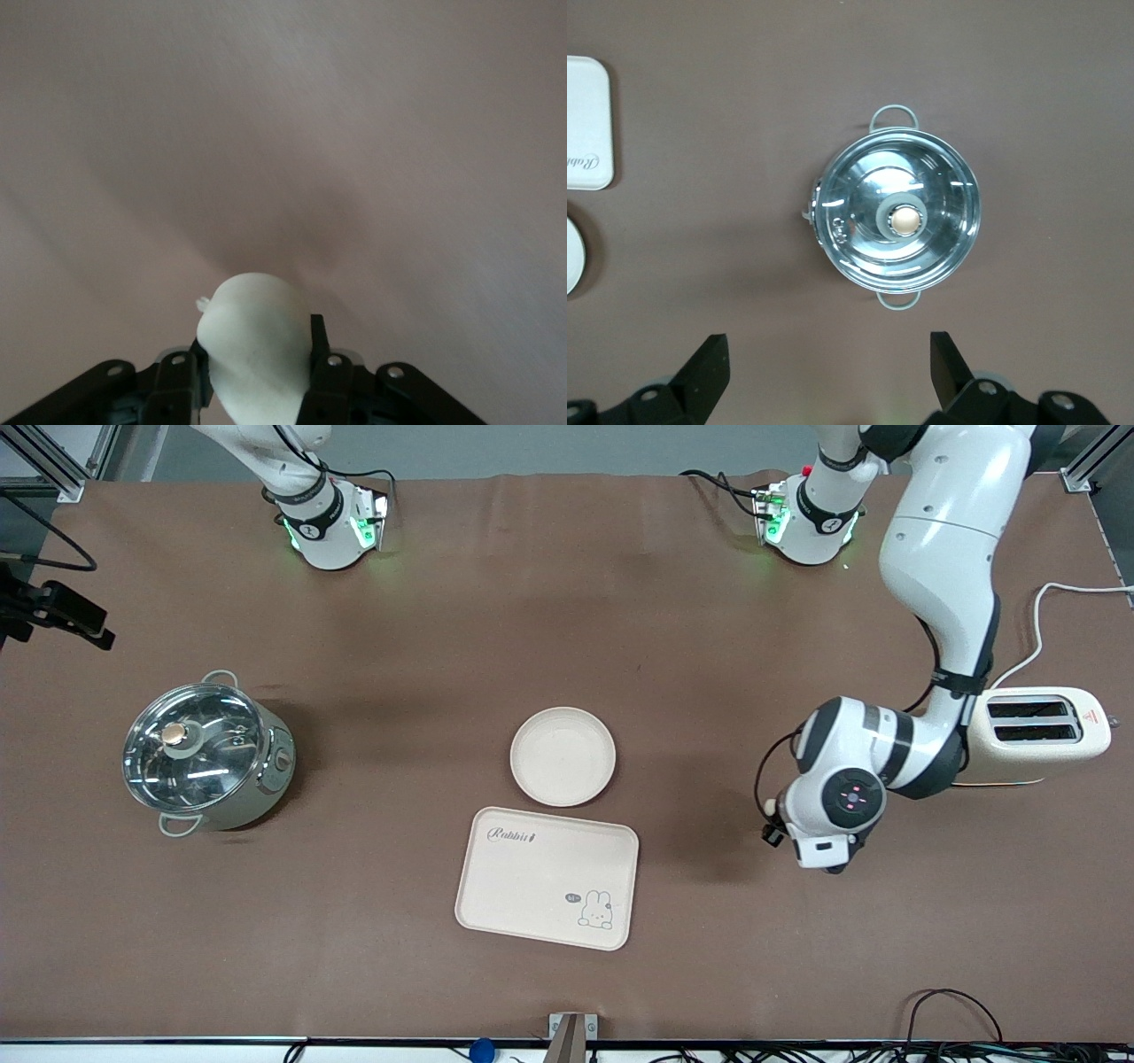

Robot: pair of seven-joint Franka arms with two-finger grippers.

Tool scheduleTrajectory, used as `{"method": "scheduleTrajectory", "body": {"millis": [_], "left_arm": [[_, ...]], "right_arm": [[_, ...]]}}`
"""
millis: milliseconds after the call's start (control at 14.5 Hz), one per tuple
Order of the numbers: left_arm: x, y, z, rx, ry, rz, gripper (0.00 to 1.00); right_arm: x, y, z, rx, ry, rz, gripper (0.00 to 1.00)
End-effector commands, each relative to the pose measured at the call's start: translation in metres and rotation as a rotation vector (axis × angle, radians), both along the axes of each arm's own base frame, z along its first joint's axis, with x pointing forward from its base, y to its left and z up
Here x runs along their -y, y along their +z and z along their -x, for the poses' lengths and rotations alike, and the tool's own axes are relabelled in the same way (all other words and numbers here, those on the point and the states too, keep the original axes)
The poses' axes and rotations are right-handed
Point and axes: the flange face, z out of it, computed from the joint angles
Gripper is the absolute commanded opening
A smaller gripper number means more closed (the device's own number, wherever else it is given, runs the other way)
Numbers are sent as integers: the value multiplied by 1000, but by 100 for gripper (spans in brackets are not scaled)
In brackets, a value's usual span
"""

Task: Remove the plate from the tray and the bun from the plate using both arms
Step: 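Carry the bun with the left gripper toward the toaster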

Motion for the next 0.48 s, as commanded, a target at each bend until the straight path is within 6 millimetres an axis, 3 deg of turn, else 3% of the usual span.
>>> {"method": "scheduleTrajectory", "body": {"millis": [0, 138, 206, 275, 413], "left_arm": [[-13, -11, 6, 8, -24, 5, 49], [-13, -17, 8, 0, -24, 6, 68], [-15, -18, 7, 0, -21, 5, 88], [-16, -14, 6, 6, -17, 9, 100], [-19, -1, 1, 22, -17, 13, 100]], "right_arm": [[-12, 3, 5, 4, 27, -6, 100], [-5, 3, 7, -2, 3, -12, 100], [-4, 2, 9, -14, 0, -13, 100], [-1, 3, 11, -27, -5, -13, 100], [4, 4, 14, -39, -11, -21, 100]]}}
